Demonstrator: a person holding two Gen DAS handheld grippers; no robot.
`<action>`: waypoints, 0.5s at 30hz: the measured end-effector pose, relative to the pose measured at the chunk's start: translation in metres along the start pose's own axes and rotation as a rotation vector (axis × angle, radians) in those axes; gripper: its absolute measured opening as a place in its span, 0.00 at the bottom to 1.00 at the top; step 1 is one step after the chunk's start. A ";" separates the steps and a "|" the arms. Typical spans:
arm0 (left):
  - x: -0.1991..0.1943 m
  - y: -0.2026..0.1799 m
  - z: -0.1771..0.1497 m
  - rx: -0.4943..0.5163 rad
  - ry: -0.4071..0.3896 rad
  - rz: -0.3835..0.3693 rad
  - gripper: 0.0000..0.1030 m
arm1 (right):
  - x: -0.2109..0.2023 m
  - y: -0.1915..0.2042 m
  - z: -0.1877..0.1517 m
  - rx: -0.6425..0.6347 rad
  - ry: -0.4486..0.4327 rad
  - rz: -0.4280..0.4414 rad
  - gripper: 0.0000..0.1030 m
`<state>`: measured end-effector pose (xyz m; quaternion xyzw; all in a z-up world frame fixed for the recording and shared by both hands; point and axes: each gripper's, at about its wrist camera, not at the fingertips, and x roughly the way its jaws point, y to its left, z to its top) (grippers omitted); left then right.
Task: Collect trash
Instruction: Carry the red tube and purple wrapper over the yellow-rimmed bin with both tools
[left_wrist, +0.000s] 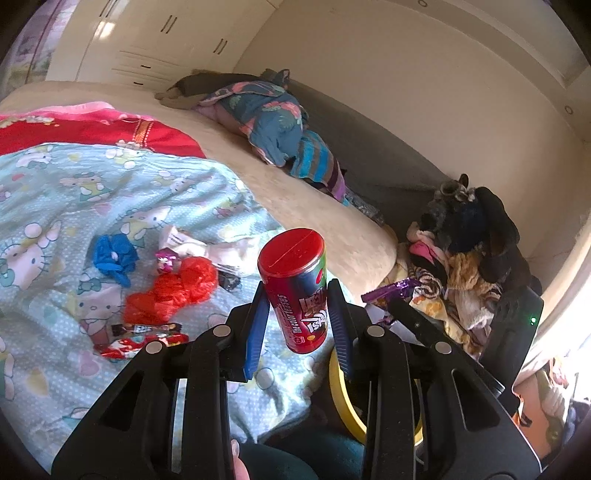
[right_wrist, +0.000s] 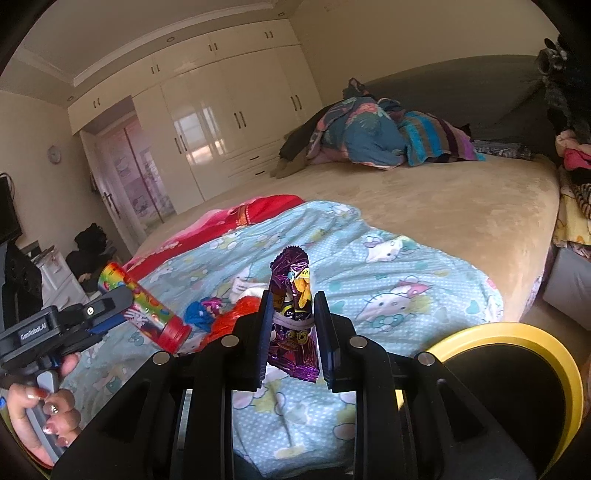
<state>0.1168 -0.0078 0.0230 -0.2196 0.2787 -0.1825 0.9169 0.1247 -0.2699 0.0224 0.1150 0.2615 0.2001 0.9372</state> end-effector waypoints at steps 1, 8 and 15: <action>0.001 -0.002 -0.001 0.004 0.003 -0.002 0.25 | -0.002 -0.003 0.000 0.003 -0.002 -0.009 0.21; 0.010 -0.018 -0.010 0.044 0.034 -0.023 0.25 | -0.011 -0.022 -0.003 0.026 -0.008 -0.051 0.21; 0.021 -0.035 -0.023 0.083 0.074 -0.050 0.25 | -0.018 -0.044 -0.006 0.058 -0.014 -0.096 0.21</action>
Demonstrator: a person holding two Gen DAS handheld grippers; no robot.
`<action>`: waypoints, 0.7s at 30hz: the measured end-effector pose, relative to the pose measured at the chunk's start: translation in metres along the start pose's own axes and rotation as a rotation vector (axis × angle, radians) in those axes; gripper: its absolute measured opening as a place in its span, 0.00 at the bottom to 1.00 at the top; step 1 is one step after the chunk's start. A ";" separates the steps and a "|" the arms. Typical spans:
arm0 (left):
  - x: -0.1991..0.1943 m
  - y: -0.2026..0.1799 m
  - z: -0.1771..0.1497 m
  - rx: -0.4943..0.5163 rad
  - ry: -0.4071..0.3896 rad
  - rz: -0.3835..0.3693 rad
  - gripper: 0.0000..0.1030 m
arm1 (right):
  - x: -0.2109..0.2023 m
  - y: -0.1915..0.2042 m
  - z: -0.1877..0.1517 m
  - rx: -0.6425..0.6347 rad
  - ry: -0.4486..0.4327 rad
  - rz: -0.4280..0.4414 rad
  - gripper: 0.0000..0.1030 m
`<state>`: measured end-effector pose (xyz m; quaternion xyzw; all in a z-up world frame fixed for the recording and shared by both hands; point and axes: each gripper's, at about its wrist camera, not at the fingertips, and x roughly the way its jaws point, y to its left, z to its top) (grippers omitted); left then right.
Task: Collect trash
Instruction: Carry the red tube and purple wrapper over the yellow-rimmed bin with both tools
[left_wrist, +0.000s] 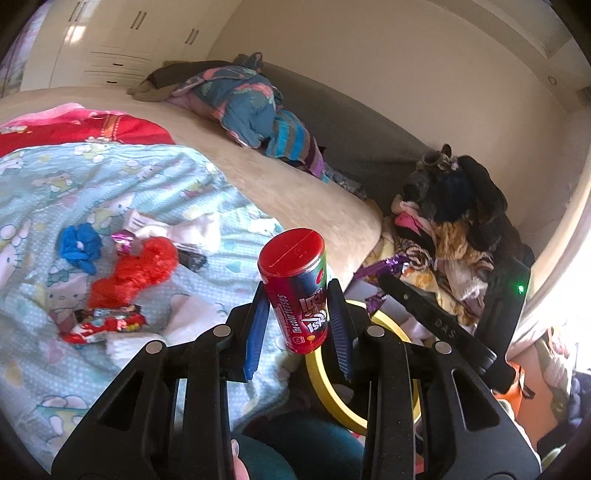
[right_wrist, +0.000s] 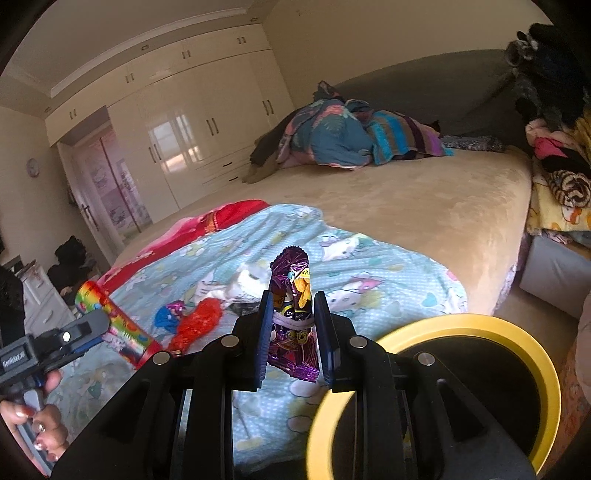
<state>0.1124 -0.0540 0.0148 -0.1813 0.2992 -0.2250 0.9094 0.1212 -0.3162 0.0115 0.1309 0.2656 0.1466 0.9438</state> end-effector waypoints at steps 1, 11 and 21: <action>0.002 -0.002 -0.001 0.006 0.005 -0.004 0.25 | -0.002 -0.003 0.000 0.005 -0.001 -0.005 0.21; 0.024 -0.033 -0.019 0.079 0.072 -0.048 0.25 | -0.010 -0.036 -0.002 0.049 -0.008 -0.060 0.21; 0.052 -0.066 -0.043 0.167 0.155 -0.088 0.25 | -0.019 -0.072 -0.008 0.106 -0.007 -0.124 0.21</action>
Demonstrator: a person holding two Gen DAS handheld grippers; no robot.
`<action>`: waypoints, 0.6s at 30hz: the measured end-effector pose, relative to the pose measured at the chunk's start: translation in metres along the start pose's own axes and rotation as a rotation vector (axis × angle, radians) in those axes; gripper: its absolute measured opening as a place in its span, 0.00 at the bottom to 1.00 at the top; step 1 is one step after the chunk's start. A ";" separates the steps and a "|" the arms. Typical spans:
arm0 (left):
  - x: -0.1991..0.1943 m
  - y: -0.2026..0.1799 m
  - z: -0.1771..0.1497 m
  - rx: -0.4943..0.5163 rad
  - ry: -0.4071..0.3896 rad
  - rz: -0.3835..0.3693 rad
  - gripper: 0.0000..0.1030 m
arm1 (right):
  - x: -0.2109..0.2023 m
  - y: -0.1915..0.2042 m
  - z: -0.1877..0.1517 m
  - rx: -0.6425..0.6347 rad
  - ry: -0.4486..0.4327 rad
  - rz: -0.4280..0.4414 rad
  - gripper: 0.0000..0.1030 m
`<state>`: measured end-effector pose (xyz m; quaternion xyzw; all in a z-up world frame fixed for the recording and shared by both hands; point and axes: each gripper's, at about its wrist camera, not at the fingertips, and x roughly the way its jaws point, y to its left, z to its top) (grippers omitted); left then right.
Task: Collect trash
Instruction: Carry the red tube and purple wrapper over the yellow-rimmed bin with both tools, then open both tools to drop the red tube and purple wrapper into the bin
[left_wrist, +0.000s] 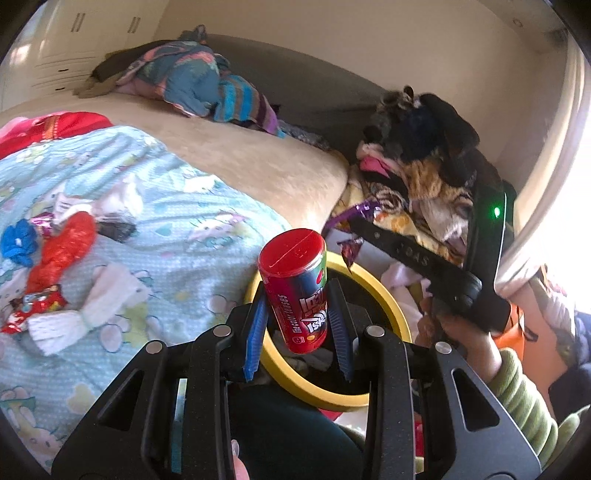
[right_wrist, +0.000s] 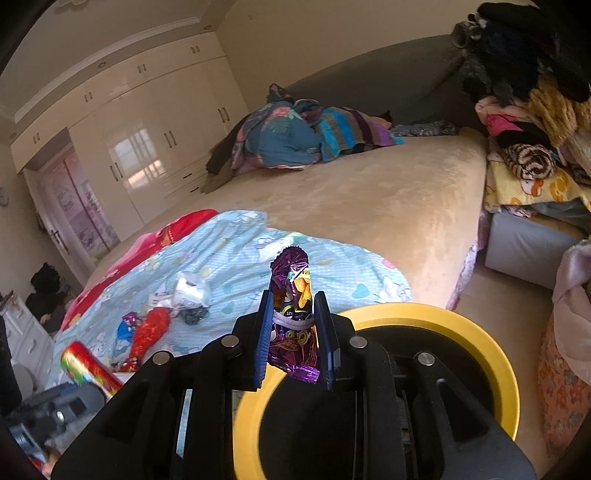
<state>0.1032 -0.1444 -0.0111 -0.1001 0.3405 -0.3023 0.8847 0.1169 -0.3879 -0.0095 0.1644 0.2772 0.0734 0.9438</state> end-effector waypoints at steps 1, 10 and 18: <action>0.002 -0.002 -0.002 0.006 0.006 -0.001 0.25 | 0.000 -0.004 -0.001 0.006 0.001 -0.007 0.21; 0.030 -0.020 -0.017 0.064 0.081 -0.008 0.25 | 0.006 -0.029 -0.009 0.045 0.033 -0.049 0.21; 0.053 -0.034 -0.029 0.106 0.149 -0.023 0.25 | 0.016 -0.046 -0.018 0.078 0.091 -0.067 0.21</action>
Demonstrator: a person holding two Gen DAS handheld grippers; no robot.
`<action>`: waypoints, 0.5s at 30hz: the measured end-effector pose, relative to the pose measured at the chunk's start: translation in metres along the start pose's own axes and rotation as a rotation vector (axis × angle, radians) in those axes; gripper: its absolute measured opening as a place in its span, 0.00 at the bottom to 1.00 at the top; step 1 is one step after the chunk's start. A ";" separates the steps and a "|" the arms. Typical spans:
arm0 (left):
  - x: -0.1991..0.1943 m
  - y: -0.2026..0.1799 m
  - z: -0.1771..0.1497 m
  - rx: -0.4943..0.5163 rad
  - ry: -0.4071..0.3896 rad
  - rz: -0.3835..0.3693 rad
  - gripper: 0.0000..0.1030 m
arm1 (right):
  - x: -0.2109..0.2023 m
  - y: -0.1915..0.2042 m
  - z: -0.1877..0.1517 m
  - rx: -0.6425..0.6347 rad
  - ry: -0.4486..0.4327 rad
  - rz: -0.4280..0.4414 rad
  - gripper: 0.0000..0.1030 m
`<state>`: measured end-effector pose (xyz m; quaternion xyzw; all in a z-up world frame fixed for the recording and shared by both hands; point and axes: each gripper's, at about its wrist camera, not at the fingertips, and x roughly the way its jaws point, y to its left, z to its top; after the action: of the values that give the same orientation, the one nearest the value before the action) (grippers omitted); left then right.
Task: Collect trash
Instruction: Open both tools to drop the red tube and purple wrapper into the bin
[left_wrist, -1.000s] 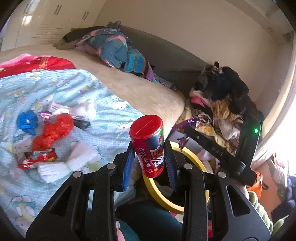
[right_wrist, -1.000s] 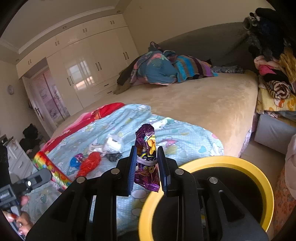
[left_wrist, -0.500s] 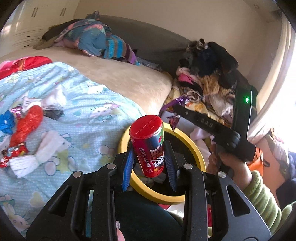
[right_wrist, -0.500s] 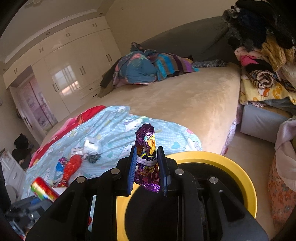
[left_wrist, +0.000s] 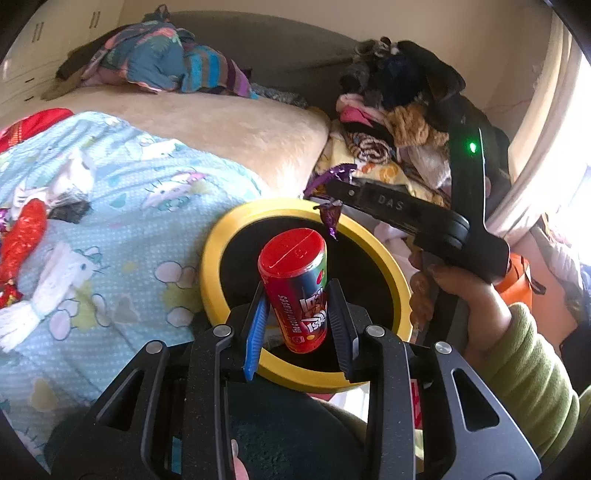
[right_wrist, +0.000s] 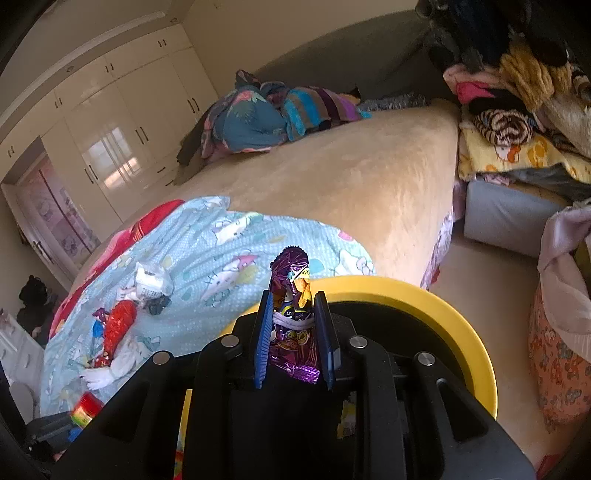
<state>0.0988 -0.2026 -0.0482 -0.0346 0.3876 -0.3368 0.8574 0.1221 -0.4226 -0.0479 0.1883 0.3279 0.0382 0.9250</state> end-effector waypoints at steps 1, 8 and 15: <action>0.004 -0.001 -0.001 0.002 0.007 -0.001 0.25 | 0.002 -0.002 0.000 0.003 0.006 -0.002 0.21; 0.017 -0.003 -0.004 0.020 0.031 0.006 0.25 | 0.008 -0.017 -0.004 0.044 0.041 -0.012 0.22; 0.030 -0.001 -0.002 0.018 0.055 0.006 0.29 | 0.015 -0.024 -0.008 0.064 0.083 0.001 0.25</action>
<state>0.1114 -0.2208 -0.0684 -0.0164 0.4080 -0.3387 0.8477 0.1277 -0.4391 -0.0711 0.2162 0.3670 0.0360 0.9040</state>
